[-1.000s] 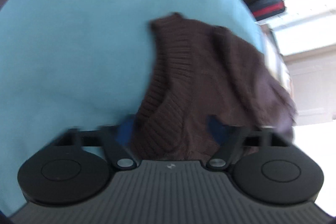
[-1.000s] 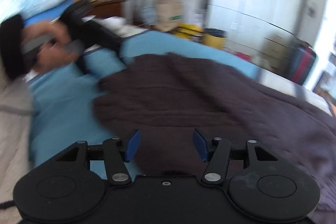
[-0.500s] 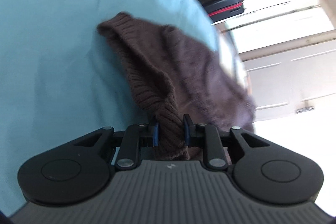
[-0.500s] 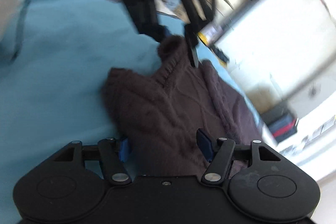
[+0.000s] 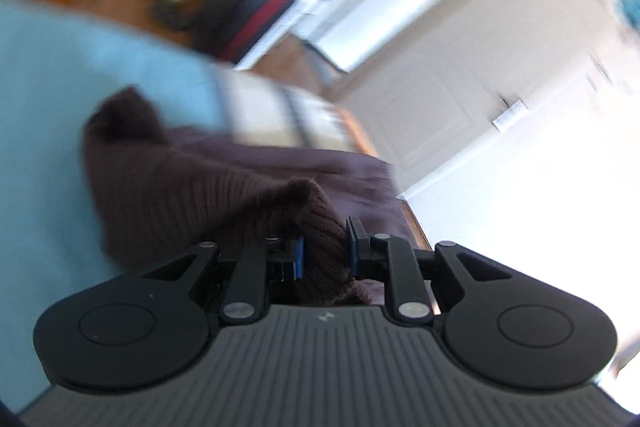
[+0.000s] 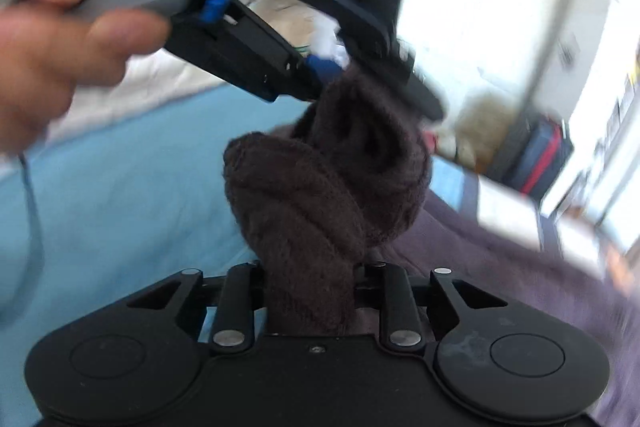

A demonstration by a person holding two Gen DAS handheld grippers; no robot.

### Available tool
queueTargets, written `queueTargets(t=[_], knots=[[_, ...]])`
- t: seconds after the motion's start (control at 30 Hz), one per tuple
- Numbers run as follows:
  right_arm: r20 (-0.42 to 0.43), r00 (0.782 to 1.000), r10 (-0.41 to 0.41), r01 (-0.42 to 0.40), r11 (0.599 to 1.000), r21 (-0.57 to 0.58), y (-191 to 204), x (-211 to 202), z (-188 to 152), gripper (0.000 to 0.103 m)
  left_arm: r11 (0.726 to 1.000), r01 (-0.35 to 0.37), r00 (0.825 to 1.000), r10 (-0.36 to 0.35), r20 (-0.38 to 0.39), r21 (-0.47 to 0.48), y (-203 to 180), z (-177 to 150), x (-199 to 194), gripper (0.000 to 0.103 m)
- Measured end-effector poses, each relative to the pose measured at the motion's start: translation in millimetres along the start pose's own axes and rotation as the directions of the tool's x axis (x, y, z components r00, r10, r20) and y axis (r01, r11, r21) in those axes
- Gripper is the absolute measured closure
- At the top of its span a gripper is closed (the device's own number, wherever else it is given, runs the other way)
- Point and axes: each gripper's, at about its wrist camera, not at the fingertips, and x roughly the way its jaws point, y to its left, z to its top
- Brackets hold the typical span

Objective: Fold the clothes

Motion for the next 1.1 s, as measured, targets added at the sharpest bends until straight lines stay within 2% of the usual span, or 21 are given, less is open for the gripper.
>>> queueTargets(t=[0.07, 0.1, 0.13, 0.2, 0.27, 0.33, 0.4, 0.43, 0.53, 0.57, 0.67, 0.73, 0.77, 0.83, 0.87, 0.93, 1.0, 1.03, 1.1], knots=[[-0.036, 0.998, 0.059, -0.057, 0.996, 0.072, -27.0, -19.9, -3.1, 0.068, 0.997, 0.012, 0.999, -0.008, -0.054, 0.079, -40.5, 5.4, 25.6, 0.084], [-0.051, 0.995, 0.086, -0.080, 0.991, 0.103, -40.0, -30.1, -5.1, 0.061, 0.994, 0.007, 0.997, 0.001, -0.072, 0.109, -57.4, 3.6, 42.2, 0.084], [-0.057, 0.996, 0.074, -0.070, 0.995, 0.078, -48.3, -42.0, -11.2, 0.057, 0.990, 0.002, 0.996, 0.010, -0.086, 0.142, -70.6, 0.4, 59.3, 0.084], [-0.053, 0.998, 0.044, -0.042, 0.998, 0.038, -64.8, -64.6, -26.6, 0.040, 0.982, -0.012, 0.990, 0.037, -0.133, 0.187, -85.4, -9.0, 96.8, 0.082], [-0.047, 0.998, 0.038, -0.035, 0.996, 0.079, -86.2, -80.9, -48.9, 0.036, 0.985, -0.034, 0.979, 0.067, -0.192, 0.167, -80.8, -20.8, 133.7, 0.081], [-0.050, 0.997, 0.062, -0.053, 0.985, 0.162, -110.4, -93.5, -72.8, 0.035, 0.974, -0.110, 0.948, 0.163, -0.274, 0.198, -72.4, -38.1, 177.0, 0.081], [-0.055, 0.992, 0.115, -0.093, 0.949, 0.301, -131.9, -91.5, -93.4, 0.035, 0.953, -0.169, 0.910, 0.249, -0.331, 0.253, -68.7, -55.9, 208.7, 0.081], [-0.071, 0.991, 0.111, -0.079, 0.933, 0.351, -139.0, -87.5, -94.8, 0.035, 0.948, -0.171, 0.906, 0.259, -0.336, 0.270, -69.5, -62.1, 213.4, 0.081], [-0.065, 0.991, 0.119, -0.079, 0.898, 0.433, -151.4, -80.8, -92.7, 0.035, 0.938, -0.151, 0.926, 0.244, -0.287, 0.312, -80.9, -66.7, 199.0, 0.077], [-0.063, 0.990, 0.127, -0.086, 0.891, 0.446, -154.2, -79.6, -89.2, 0.035, 0.938, -0.139, 0.933, 0.231, -0.274, 0.318, -86.3, -65.2, 189.0, 0.073], [-0.034, 0.993, 0.115, -0.085, 0.873, 0.480, -163.2, -76.7, -84.6, 0.035, 0.949, -0.075, 0.971, 0.139, -0.192, 0.307, -90.4, -49.0, 152.8, 0.065], [-0.040, 0.995, 0.092, -0.060, 0.865, 0.499, -167.6, -69.6, -90.4, 0.037, 0.955, -0.078, 0.986, 0.116, -0.117, 0.288, -83.6, -43.6, 120.9, 0.057], [-0.064, 0.995, 0.083, -0.039, 0.859, 0.511, -170.0, -67.9, -93.1, 0.037, 0.956, -0.091, 0.988, 0.121, -0.091, 0.279, -81.3, -44.7, 110.4, 0.054], [-0.142, 0.989, 0.040, 0.044, 0.838, 0.543, -177.5, -66.5, -97.2, 0.037, 0.958, -0.125, 0.987, 0.146, -0.062, 0.259, -68.6, -51.2, 90.6, 0.053], [-0.184, 0.983, 0.017, 0.090, 0.828, 0.554, -181.1, -65.9, -99.2, 0.039, 0.959, -0.141, 0.984, 0.163, -0.073, 0.244, -60.3, -58.5, 87.5, 0.053], [-0.306, 0.947, -0.092, 0.244, 0.827, 0.506, -185.5, -67.3, -101.6, 0.039, 0.960, -0.180, 0.975, 0.203, -0.090, 0.216, -44.1, -74.5, 81.7, 0.053], [-0.352, 0.913, -0.206, 0.357, 0.822, 0.444, -186.8, -78.7, -104.0, 0.039, 0.944, -0.271, 0.957, 0.285, -0.054, 0.190, -31.6, -101.3, 78.1, 0.055], [-0.348, 0.911, -0.224, 0.372, 0.811, 0.452, -191.8, -82.3, -104.7, 0.039, 0.940, -0.300, 0.951, 0.309, -0.032, 0.165, -25.5, -114.7, 74.2, 0.055], [-0.287, 0.941, -0.178, 0.315, 0.773, 0.551, -201.3, -97.7, -107.8, 0.038, 0.936, -0.334, 0.940, 0.339, -0.027, 0.108, -17.6, -133.5, 70.4, 0.055]])
